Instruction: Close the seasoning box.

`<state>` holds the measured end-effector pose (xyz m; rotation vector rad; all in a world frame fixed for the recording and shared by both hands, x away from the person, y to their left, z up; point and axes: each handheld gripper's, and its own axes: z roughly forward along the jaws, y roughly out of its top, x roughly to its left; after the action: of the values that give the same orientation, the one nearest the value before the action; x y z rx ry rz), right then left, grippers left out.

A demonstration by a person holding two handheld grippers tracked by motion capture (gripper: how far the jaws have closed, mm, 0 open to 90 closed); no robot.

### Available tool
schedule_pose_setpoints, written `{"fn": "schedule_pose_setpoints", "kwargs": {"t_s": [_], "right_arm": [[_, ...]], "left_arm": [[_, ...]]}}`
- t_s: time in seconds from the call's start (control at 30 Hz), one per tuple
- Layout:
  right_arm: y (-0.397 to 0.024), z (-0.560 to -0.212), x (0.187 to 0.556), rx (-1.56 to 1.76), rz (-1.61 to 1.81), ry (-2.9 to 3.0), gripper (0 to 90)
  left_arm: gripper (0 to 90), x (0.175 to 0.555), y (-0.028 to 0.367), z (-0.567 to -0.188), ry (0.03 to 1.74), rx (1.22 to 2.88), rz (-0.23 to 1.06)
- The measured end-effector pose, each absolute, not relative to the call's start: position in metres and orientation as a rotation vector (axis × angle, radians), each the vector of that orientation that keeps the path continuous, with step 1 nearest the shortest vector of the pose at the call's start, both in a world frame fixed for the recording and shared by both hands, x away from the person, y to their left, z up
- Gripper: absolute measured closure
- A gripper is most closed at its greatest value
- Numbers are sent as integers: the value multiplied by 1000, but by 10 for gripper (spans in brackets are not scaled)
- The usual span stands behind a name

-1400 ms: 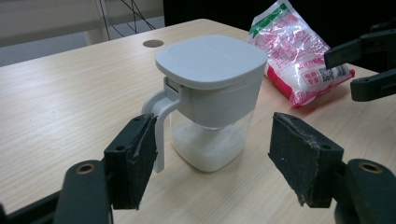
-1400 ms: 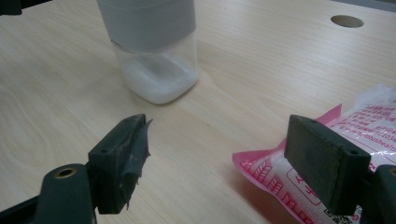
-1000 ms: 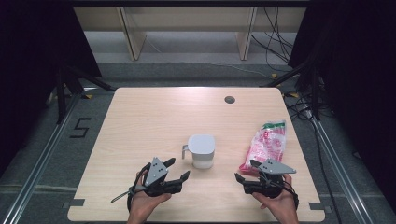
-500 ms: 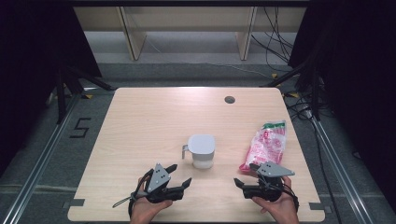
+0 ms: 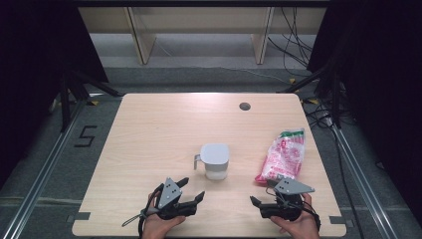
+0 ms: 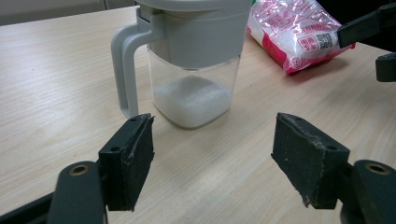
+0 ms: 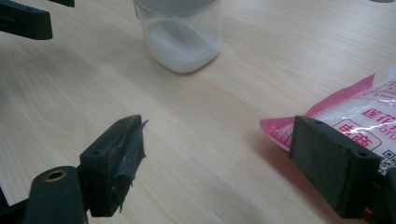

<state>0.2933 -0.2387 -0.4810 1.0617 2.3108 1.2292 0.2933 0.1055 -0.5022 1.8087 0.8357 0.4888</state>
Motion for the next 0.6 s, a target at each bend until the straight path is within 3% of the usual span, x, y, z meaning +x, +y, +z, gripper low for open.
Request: {"fn": "schedule_pose_setpoints", "kwargs": {"t_s": [0.6], "right_arm": [[-241, -486, 285, 1021, 1166, 2342, 186]], "left_arm": [[281, 286, 90, -509, 838, 1838, 453]]}}
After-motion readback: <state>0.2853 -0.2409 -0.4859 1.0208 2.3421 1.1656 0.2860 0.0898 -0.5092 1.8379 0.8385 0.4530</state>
